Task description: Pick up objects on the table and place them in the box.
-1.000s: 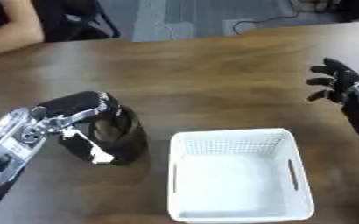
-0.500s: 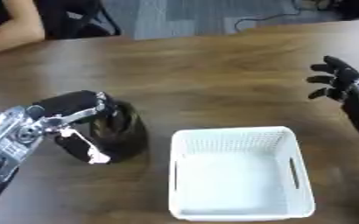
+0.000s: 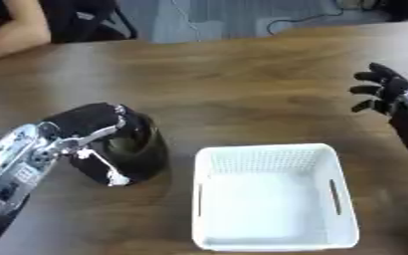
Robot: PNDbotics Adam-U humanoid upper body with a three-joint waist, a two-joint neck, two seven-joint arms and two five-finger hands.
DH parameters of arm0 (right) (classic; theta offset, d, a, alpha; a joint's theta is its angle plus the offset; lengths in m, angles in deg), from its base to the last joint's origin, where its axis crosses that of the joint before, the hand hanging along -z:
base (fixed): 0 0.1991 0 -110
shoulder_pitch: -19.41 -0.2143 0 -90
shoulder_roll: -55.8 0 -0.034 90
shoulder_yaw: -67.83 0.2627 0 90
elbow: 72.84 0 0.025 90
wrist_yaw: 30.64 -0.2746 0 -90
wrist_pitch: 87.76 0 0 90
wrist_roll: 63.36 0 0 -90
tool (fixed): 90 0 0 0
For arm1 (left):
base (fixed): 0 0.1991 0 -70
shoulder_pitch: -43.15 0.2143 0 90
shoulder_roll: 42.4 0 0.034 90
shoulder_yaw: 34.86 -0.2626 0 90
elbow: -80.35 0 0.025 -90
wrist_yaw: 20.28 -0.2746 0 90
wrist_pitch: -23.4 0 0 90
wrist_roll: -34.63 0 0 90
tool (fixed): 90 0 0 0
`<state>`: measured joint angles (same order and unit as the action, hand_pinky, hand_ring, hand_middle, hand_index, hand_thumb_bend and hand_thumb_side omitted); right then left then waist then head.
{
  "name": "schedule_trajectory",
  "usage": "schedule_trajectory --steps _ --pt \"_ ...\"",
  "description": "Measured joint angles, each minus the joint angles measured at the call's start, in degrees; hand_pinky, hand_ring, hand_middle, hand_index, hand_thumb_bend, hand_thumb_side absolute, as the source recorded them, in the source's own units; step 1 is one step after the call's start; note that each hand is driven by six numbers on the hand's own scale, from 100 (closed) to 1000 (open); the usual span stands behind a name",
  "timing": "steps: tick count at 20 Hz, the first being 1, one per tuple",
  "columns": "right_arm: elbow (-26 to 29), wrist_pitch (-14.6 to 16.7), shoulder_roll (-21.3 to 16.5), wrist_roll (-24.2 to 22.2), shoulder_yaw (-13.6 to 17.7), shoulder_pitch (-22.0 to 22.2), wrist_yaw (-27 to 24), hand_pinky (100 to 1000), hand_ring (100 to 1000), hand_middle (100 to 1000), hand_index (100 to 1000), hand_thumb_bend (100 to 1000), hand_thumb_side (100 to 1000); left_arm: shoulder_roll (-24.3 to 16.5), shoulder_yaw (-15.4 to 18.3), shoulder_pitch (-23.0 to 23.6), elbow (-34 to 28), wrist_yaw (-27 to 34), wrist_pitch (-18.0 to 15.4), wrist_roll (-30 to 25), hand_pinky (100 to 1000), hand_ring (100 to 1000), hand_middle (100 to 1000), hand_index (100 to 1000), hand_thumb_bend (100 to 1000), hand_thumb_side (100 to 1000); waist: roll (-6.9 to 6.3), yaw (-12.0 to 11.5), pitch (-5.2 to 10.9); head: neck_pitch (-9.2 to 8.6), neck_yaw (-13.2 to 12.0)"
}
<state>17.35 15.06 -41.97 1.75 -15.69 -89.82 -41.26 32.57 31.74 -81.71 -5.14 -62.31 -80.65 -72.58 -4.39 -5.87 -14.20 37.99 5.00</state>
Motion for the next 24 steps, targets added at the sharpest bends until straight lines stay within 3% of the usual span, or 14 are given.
schedule_trajectory --steps 5,12,16,18,24 --pt "0.0 -0.2 0.0 0.2 0.0 0.0 0.0 653 826 872 1000 100 1000 1.8 1.8 2.0 -0.2 -6.8 0.3 5.3 100 100 463 549 500 290 0.29 -0.1 -0.18 -0.01 0.0" --pt "0.0 -0.2 0.0 0.2 0.2 0.0 0.0 653 826 869 1000 100 1000 1.6 3.4 4.9 -1.7 -9.8 1.3 8.0 100 100 437 526 490 273 0.36 -0.6 -0.48 -0.02 0.0" --pt "0.0 -0.2 0.0 0.3 0.4 0.0 0.0 653 826 868 1000 100 1000 2.1 3.9 6.8 -2.8 -10.9 1.9 8.8 100 100 372 471 477 252 0.76 -0.6 -0.64 -0.03 0.0" --pt "0.0 -0.2 0.0 0.4 0.4 0.0 0.0 653 826 868 1000 100 1000 2.2 4.2 7.1 -3.3 -11.6 2.2 9.2 100 100 300 394 444 182 0.74 -0.6 -0.66 -0.03 0.0" --pt "0.0 -0.2 0.0 0.5 0.4 0.0 0.0 653 826 868 1000 100 1000 2.4 4.3 7.0 -3.7 -12.5 2.7 10.9 100 100 244 358 548 159 0.73 -0.8 -0.67 -0.03 0.0"
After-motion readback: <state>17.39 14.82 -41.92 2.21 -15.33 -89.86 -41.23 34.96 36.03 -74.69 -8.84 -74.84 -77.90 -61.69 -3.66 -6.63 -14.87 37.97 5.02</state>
